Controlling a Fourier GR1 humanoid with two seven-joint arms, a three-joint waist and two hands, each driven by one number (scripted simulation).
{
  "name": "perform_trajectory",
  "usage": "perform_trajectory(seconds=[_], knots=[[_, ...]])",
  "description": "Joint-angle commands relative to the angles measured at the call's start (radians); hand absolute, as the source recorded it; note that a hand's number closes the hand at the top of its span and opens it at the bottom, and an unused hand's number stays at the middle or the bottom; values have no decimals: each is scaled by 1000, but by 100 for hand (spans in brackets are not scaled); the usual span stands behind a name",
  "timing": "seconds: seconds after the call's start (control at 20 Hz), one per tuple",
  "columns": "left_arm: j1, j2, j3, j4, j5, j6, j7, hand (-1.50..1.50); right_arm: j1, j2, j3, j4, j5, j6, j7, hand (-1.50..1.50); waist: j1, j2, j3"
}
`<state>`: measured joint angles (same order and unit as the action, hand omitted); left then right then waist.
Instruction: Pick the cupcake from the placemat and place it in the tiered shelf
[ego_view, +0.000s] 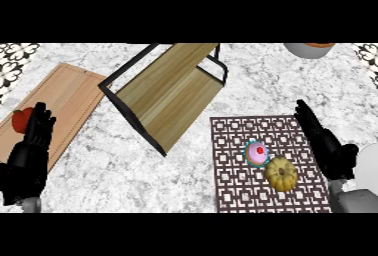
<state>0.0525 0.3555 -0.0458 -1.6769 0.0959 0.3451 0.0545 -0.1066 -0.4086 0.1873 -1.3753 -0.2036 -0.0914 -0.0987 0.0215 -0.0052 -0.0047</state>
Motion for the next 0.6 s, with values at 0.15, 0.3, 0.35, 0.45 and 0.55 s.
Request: perform_trajectory(seconds=[0.15,0.3,0.35,0.45,0.55], knots=[[39,29,-84,79,-24,-104,18,0,49,-138,-142,-81,104,-232,180,-150,-84,-2,-2],[47,26,-114,89,-3,-144,49,0,158,-321,-146,69,312,-316,283,-150,-138,30,-21],[60,16,-134,111,13,-176,43,0,145,-268,-183,27,298,-412,341,150,-116,10,-11],[3,14,-145,210,24,-237,14,0,159,-91,-211,-100,187,-496,355,150,-99,4,-1],[-33,-20,-175,221,19,-245,35,0,195,-13,-202,-189,135,-488,284,-150,-66,3,3]])
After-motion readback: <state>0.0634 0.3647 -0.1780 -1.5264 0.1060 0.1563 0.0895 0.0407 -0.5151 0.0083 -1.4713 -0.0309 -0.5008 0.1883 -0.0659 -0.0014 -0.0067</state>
